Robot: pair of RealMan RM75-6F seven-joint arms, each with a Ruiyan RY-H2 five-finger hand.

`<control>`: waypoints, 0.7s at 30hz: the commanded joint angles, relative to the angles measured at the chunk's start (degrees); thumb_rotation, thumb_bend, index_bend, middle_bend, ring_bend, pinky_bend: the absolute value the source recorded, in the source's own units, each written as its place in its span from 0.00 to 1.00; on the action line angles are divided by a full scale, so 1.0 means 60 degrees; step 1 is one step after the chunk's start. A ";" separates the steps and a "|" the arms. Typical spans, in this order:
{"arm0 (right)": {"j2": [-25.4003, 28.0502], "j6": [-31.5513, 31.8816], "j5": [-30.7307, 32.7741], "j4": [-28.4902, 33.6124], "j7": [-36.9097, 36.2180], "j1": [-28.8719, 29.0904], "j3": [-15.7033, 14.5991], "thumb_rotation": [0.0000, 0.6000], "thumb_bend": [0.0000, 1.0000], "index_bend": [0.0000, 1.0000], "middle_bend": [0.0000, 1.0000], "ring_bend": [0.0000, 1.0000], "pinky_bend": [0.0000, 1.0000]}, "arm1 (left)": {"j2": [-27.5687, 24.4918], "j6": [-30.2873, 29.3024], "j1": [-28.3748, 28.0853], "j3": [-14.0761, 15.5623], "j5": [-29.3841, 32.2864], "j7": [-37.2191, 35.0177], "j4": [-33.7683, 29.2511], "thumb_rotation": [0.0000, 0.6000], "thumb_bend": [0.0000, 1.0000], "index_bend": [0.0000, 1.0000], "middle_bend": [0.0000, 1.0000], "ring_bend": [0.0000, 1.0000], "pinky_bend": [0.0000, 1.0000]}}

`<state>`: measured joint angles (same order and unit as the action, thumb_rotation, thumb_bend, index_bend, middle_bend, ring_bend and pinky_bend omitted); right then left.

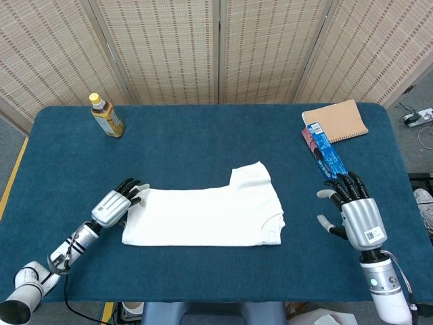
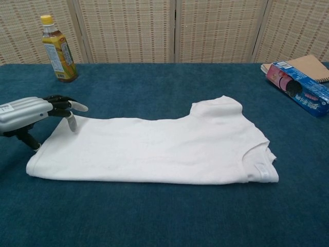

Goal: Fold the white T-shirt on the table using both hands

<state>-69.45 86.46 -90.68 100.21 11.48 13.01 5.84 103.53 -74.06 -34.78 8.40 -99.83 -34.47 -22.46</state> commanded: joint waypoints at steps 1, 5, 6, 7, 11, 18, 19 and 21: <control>0.0002 0.0016 -0.0007 -0.0003 -0.0013 -0.0017 0.0012 1.00 0.19 0.40 0.29 0.12 0.08 | -0.0027 -0.0024 -0.0024 0.0007 0.0009 0.0059 -0.0089 1.00 0.41 0.54 0.15 0.08 0.03; -0.0001 0.0017 -0.0029 -0.0007 -0.0012 -0.0030 0.0022 1.00 0.19 0.41 0.29 0.12 0.08 | -0.0066 -0.0031 -0.0067 -0.0029 0.0057 0.0069 -0.0268 1.00 0.44 0.56 0.17 0.09 0.03; -0.0005 0.0006 -0.0023 -0.0006 -0.0021 -0.0033 0.0022 1.00 0.19 0.41 0.29 0.12 0.08 | -0.0081 -0.0010 -0.0078 -0.0032 0.0067 0.0059 -0.0316 1.00 0.44 0.56 0.17 0.09 0.03; -0.0016 0.0004 -0.0021 -0.0022 -0.0037 -0.0035 0.0029 1.00 0.19 0.41 0.29 0.12 0.08 | -0.0104 0.0021 -0.0094 -0.0032 0.0077 0.0048 -0.0379 1.00 0.44 0.56 0.17 0.09 0.03; -0.0035 0.0010 -0.0036 -0.0053 -0.0073 -0.0045 0.0044 1.00 0.19 0.42 0.29 0.12 0.08 | -0.0161 0.0052 -0.0111 -0.0051 0.0120 0.0105 -0.0519 1.00 0.44 0.58 0.19 0.10 0.03; -0.0046 0.0074 -0.0087 -0.0087 -0.0161 -0.0077 0.0076 1.00 0.19 0.44 0.29 0.12 0.08 | -0.0388 0.0046 -0.0176 -0.0099 0.0169 0.0218 -0.1100 1.00 0.46 0.64 0.22 0.12 0.03; -0.0056 0.0095 -0.0106 -0.0103 -0.0187 -0.0086 0.0078 1.00 0.19 0.44 0.29 0.12 0.08 | -0.0452 0.0042 -0.0214 -0.0111 0.0165 0.0291 -0.1257 1.00 0.46 0.65 0.23 0.12 0.03; -0.0065 0.0133 -0.0128 -0.0121 -0.0217 -0.0101 0.0083 1.00 0.19 0.44 0.29 0.12 0.08 | -0.0554 0.0051 -0.0257 -0.0125 0.0163 0.0376 -0.1510 1.00 0.47 0.66 0.25 0.14 0.03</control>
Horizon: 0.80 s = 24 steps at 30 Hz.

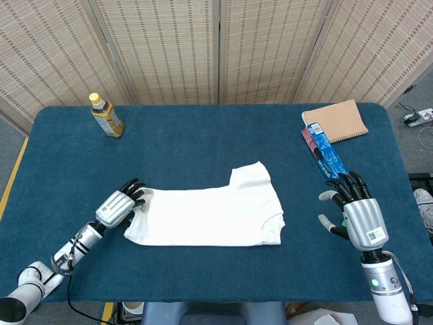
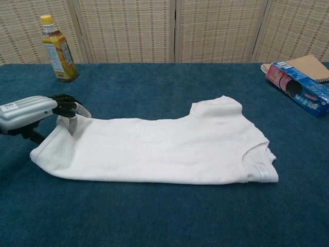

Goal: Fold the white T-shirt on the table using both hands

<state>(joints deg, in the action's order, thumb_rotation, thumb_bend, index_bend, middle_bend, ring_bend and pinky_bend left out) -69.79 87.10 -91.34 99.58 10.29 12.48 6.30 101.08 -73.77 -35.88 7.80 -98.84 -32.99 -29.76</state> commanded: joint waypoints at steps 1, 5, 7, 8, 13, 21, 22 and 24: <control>-0.0013 0.0055 -0.0033 -0.0027 -0.0035 -0.0022 0.0012 1.00 0.19 0.44 0.29 0.12 0.08 | -0.0209 -0.0034 -0.0089 -0.0043 -0.0002 0.0180 -0.0474 1.00 0.48 0.67 0.27 0.15 0.03; -0.0003 0.0176 -0.0126 -0.0047 -0.0096 -0.0064 0.0033 1.00 0.19 0.45 0.29 0.12 0.08 | -0.0461 -0.0130 -0.0084 -0.0106 0.0024 0.0617 -0.1238 1.00 0.50 0.72 0.34 0.20 0.05; -0.0007 0.0208 -0.0159 -0.0051 -0.0135 -0.0081 0.0029 1.00 0.19 0.45 0.29 0.12 0.08 | -0.0600 -0.0131 -0.0076 -0.0096 0.0014 0.0784 -0.1608 1.00 0.50 0.73 0.40 0.24 0.06; -0.0012 0.0215 -0.0174 -0.0060 -0.0143 -0.0085 0.0027 1.00 0.19 0.46 0.29 0.12 0.08 | -0.0666 -0.0140 -0.0073 -0.0090 0.0004 0.0850 -0.1750 1.00 0.50 0.73 0.40 0.24 0.06; -0.0026 0.0226 -0.0240 -0.0074 -0.0183 -0.0091 0.0023 1.00 0.19 0.46 0.29 0.12 0.08 | -0.1236 -0.0180 -0.0002 -0.0081 0.0030 0.1169 -0.2642 1.00 0.50 0.73 0.44 0.29 0.06; -0.0142 0.0116 -0.0344 -0.0105 -0.0193 0.0026 0.0065 1.00 0.19 0.46 0.29 0.12 0.08 | -0.2223 -0.0335 0.0308 -0.0231 0.0347 0.1376 -0.3513 1.00 0.50 0.73 0.44 0.29 0.06; -0.0154 0.0093 -0.0356 -0.0104 -0.0188 0.0045 0.0068 1.00 0.19 0.46 0.29 0.12 0.08 | -0.2318 -0.0340 0.0354 -0.0250 0.0397 0.1374 -0.3562 1.00 0.50 0.73 0.44 0.29 0.06; -0.0189 0.0055 -0.0389 -0.0098 -0.0189 0.0095 0.0090 1.00 0.19 0.46 0.29 0.12 0.08 | -0.2541 -0.0330 0.0456 -0.0268 0.0493 0.1340 -0.3661 1.00 0.50 0.73 0.44 0.29 0.06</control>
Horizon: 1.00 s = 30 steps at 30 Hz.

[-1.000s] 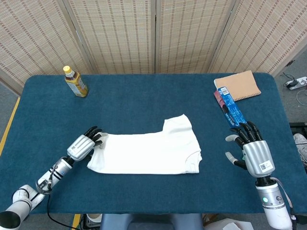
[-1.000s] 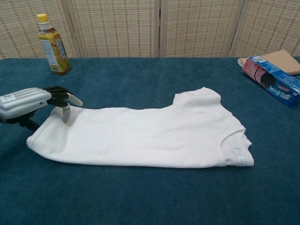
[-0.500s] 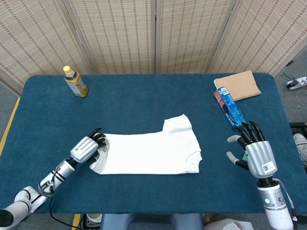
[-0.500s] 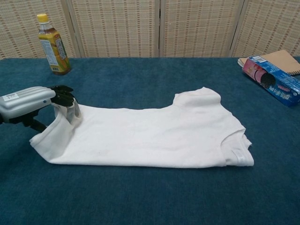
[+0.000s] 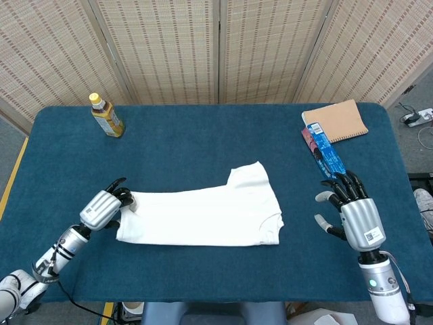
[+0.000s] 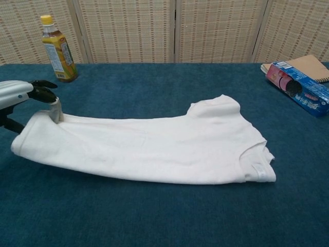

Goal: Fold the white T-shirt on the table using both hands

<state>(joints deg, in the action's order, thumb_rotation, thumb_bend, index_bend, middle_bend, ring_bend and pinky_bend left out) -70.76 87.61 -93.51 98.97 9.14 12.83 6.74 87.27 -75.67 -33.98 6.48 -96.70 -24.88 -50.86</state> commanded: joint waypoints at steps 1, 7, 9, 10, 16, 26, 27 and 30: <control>-0.0041 -0.0050 -0.0040 0.0008 0.0012 0.0059 0.0025 1.00 0.19 0.46 0.29 0.12 0.08 | -0.0327 -0.0019 0.0185 -0.0053 0.0170 -0.0034 -0.0172 1.00 0.50 0.73 0.44 0.29 0.06; -0.0152 -0.0172 -0.0129 0.0034 0.0041 0.0211 0.0075 1.00 0.19 0.46 0.29 0.13 0.08 | -0.0896 -0.0062 0.0499 -0.0056 0.0347 -0.0103 -0.0272 1.00 0.50 0.73 0.44 0.29 0.06; -0.0190 -0.0206 -0.0166 0.0037 0.0057 0.0261 0.0089 1.00 0.19 0.46 0.29 0.13 0.08 | -0.1069 -0.0083 0.0615 -0.0083 0.0431 -0.0116 -0.0272 1.00 0.50 0.73 0.44 0.29 0.06; -0.0207 -0.0217 -0.0175 0.0040 0.0067 0.0279 0.0095 1.00 0.18 0.46 0.29 0.12 0.08 | -0.1139 -0.0088 0.0663 -0.0098 0.0469 -0.0119 -0.0263 1.00 0.50 0.73 0.44 0.29 0.06; -0.0265 -0.0264 -0.0220 0.0096 0.0108 0.0369 0.0133 1.00 0.19 0.46 0.29 0.13 0.08 | -0.1506 0.0011 0.0957 -0.0195 0.0750 -0.0122 0.0015 1.00 0.50 0.73 0.44 0.29 0.06; -0.0234 -0.0183 -0.0241 0.0114 0.0096 0.0324 0.0091 1.00 0.19 0.46 0.29 0.12 0.08 | -0.1663 0.0083 0.1114 -0.0321 0.0780 -0.0236 0.0195 1.00 0.50 0.73 0.44 0.29 0.06; -0.0223 -0.0167 -0.0240 0.0110 0.0092 0.0313 0.0088 1.00 0.19 0.46 0.29 0.12 0.08 | -0.1653 0.0080 0.1085 -0.0318 0.0723 -0.0196 0.0137 1.00 0.50 0.73 0.44 0.29 0.06; -0.0182 -0.0107 -0.0216 0.0102 0.0043 0.0260 0.0072 1.00 0.19 0.46 0.29 0.13 0.08 | -0.1639 0.0165 0.0854 -0.0307 0.0456 0.0058 -0.0227 1.00 0.50 0.73 0.44 0.29 0.06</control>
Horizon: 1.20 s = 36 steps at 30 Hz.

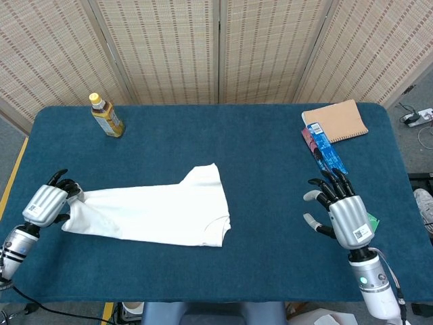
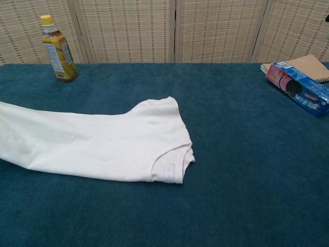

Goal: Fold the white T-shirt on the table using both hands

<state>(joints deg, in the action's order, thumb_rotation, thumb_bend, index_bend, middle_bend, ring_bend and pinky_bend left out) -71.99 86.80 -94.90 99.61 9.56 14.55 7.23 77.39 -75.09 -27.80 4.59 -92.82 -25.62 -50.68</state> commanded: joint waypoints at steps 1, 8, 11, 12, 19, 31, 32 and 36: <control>0.0034 0.0051 0.0018 -0.0013 -0.0037 -0.0044 -0.0013 1.00 0.19 0.46 0.29 0.13 0.08 | 0.0003 0.0116 -0.0269 -0.0004 -0.0259 0.0274 -0.0396 1.00 0.50 0.73 0.44 0.29 0.06; 0.0128 0.0239 0.0054 -0.0084 -0.0180 -0.0184 -0.0029 1.00 0.19 0.46 0.29 0.13 0.08 | -0.0184 0.0862 -0.1162 -0.0222 -0.0628 0.1445 -0.2007 1.00 0.50 0.73 0.44 0.28 0.06; 0.0185 0.0342 0.0048 -0.0099 -0.0242 -0.0250 -0.0030 1.00 0.19 0.46 0.29 0.12 0.08 | -0.0235 0.1367 -0.1529 -0.0381 -0.0585 0.2037 -0.2758 1.00 0.50 0.73 0.44 0.28 0.06; 0.0211 0.0378 0.0052 -0.0104 -0.0259 -0.0277 -0.0030 1.00 0.19 0.46 0.29 0.12 0.08 | -0.0245 0.1592 -0.1659 -0.0456 -0.0518 0.2304 -0.3041 1.00 0.50 0.73 0.44 0.29 0.06; 0.0324 0.0551 0.0087 -0.0144 -0.0412 -0.0402 -0.0009 1.00 0.19 0.46 0.29 0.12 0.08 | -0.0060 0.2534 -0.2211 -0.0915 -0.0028 0.3762 -0.4266 1.00 0.50 0.74 0.44 0.29 0.06; 0.0445 0.0735 0.0106 -0.0256 -0.0653 -0.0530 0.0030 1.00 0.19 0.46 0.29 0.12 0.08 | 0.0780 0.3738 -0.2991 -0.1644 0.1085 0.5251 -0.5008 1.00 0.50 0.74 0.44 0.28 0.06; 0.0461 0.0746 0.0111 -0.0255 -0.0675 -0.0542 0.0031 1.00 0.19 0.47 0.29 0.12 0.08 | 0.0849 0.3817 -0.3044 -0.1678 0.1160 0.5338 -0.5030 1.00 0.50 0.74 0.44 0.28 0.06; 0.0495 0.0807 0.0137 -0.0284 -0.0759 -0.0590 0.0048 1.00 0.19 0.47 0.29 0.12 0.08 | 0.1149 0.4120 -0.3249 -0.1819 0.1509 0.5654 -0.5100 1.00 0.50 0.74 0.44 0.28 0.06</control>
<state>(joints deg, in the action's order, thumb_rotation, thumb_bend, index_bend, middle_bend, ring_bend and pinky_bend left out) -69.03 91.62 -94.08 97.91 5.00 11.04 7.51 83.79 -50.86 -46.86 -5.99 -84.28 7.87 -81.07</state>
